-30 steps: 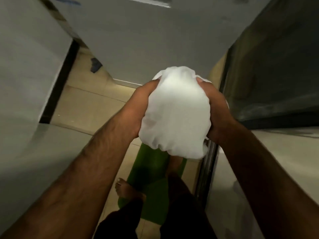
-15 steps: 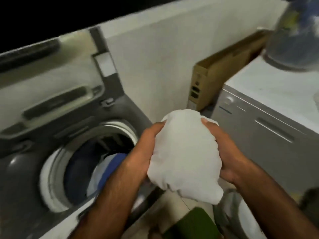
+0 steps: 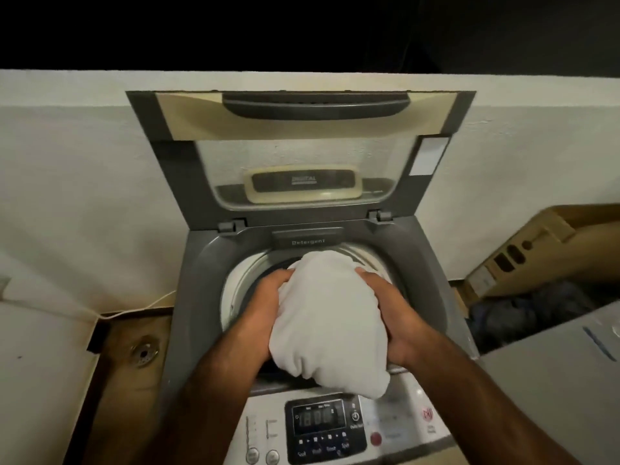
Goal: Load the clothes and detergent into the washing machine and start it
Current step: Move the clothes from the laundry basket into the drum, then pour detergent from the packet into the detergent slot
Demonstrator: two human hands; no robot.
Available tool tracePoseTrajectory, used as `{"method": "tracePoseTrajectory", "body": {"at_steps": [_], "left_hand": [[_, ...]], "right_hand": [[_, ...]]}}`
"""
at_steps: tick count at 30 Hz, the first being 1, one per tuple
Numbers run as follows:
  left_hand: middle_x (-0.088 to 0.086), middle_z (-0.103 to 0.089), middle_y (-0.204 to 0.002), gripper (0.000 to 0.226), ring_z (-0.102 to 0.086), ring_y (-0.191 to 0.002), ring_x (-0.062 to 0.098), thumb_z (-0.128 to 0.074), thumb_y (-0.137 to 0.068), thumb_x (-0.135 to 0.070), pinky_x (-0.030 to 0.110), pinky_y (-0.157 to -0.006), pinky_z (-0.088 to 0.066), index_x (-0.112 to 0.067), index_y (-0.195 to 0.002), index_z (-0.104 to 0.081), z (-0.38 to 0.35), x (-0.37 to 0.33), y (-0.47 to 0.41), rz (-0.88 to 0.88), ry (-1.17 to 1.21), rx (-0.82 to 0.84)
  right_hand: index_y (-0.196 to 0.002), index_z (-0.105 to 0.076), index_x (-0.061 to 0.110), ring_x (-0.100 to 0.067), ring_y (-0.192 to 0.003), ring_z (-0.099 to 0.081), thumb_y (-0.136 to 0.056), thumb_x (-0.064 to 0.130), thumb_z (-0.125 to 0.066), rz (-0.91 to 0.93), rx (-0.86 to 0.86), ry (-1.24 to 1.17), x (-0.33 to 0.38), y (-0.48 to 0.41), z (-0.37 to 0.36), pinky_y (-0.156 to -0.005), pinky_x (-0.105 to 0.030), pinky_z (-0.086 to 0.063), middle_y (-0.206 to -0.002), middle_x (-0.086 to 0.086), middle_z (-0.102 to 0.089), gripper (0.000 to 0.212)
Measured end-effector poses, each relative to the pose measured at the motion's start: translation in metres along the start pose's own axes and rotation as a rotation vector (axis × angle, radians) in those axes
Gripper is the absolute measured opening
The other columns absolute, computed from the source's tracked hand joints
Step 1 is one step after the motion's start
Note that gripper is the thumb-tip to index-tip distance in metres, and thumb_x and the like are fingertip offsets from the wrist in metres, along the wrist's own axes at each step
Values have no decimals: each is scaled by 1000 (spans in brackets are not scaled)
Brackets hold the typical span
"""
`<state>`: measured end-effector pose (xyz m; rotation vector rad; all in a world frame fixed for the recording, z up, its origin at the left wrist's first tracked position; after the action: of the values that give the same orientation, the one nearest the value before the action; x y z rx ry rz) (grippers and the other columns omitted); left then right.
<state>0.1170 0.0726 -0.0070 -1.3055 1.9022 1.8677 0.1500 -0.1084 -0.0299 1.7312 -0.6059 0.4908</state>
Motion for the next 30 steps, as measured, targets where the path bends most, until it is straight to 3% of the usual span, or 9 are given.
{"method": "tracePoseTrajectory", "body": {"at_steps": [7, 13, 16, 19, 21, 23, 26, 28, 30], "left_hand": [[8, -70, -61, 32, -66, -61, 27, -57, -91, -33, 32, -63, -47, -16, -66, -70, 28, 18, -54, 109, 67, -67], [17, -76, -108, 37, -70, -101, 38, -63, -79, -47, 48, -88, -54, -17, -86, -82, 26, 27, -76, 165, 17, -71], [10, -73, -98, 37, -64, -88, 30, -57, -90, -48, 37, -74, -48, -15, -81, -71, 29, 25, -75, 213, -55, -130], [6, -71, -77, 34, -63, -99, 31, -47, -102, -30, 37, -89, -48, -14, -76, -62, 32, 28, -85, 189, -32, -122], [-1, -68, -55, 34, -61, -79, 28, -44, -104, -26, 30, -71, -47, -13, -78, -62, 34, 30, -82, 163, 28, -148], [2, -70, -75, 25, -55, -74, 20, -46, -103, -31, 30, -63, -41, -14, -97, -63, 37, 35, -79, 161, 48, -184], [7, -55, -141, 53, -53, -121, 28, -50, -96, -48, 37, -91, -39, -20, -141, -53, 35, 43, -76, 193, 50, -225], [7, -47, -151, 58, -47, -133, 30, -48, -96, -50, 42, -98, -36, -23, -147, -48, 28, 46, -79, 178, 78, -220], [9, -49, -149, 56, -50, -127, 31, -49, -96, -50, 43, -98, -39, -22, -145, -50, 16, 47, -78, 162, 129, -203]], "right_hand": [[-111, -78, 17, -34, -104, -73, -95, 48, -62, -68, -87, 99, -10, -52, -12, -80, -39, -54, -102, -11, -82, 39], [-123, -73, 15, -38, -110, -71, -94, 42, -59, -73, -127, 74, -16, -82, -6, -83, -43, -55, -113, -14, -79, 42], [-124, -71, 18, -29, -109, -69, -93, 38, -58, -67, -134, 74, -17, -88, -4, -79, -37, -52, -121, -7, -76, 40], [-124, -71, 28, -21, -127, -56, -66, 49, -70, -114, -137, 174, -21, -92, 2, -88, -38, -45, -138, 5, -64, 61], [-119, -73, 29, -23, -130, -52, -54, 48, -71, -122, -107, 212, -24, -98, 6, -94, -41, -42, -140, 4, -62, 67], [-113, -77, 30, -22, -129, -51, -61, 48, -69, -137, -87, 223, -25, -99, 7, -96, -43, -38, -138, 5, -62, 55], [-117, -75, 30, -23, -132, -49, -81, 46, -63, -163, -36, 222, -25, -101, 8, -101, -47, -37, -140, 4, -60, 41], [-121, -73, 29, -22, -126, -54, -86, 46, -62, -177, 2, 220, -22, -104, 9, -91, -43, -42, -137, 3, -63, 40], [-122, -71, 27, -23, -123, -57, -88, 46, -62, -178, 62, 211, -15, -108, 9, -84, -41, -45, -133, 1, -65, 41]]}}
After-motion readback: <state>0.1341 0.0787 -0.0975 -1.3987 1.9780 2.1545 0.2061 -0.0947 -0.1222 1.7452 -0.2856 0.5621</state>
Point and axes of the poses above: each hand's wrist, its own y-axis away from the middle knuckle, its own z-axis out of the back of the hand, x = y × z, the point moved 5 cm from there along -y, towards the middle knuckle
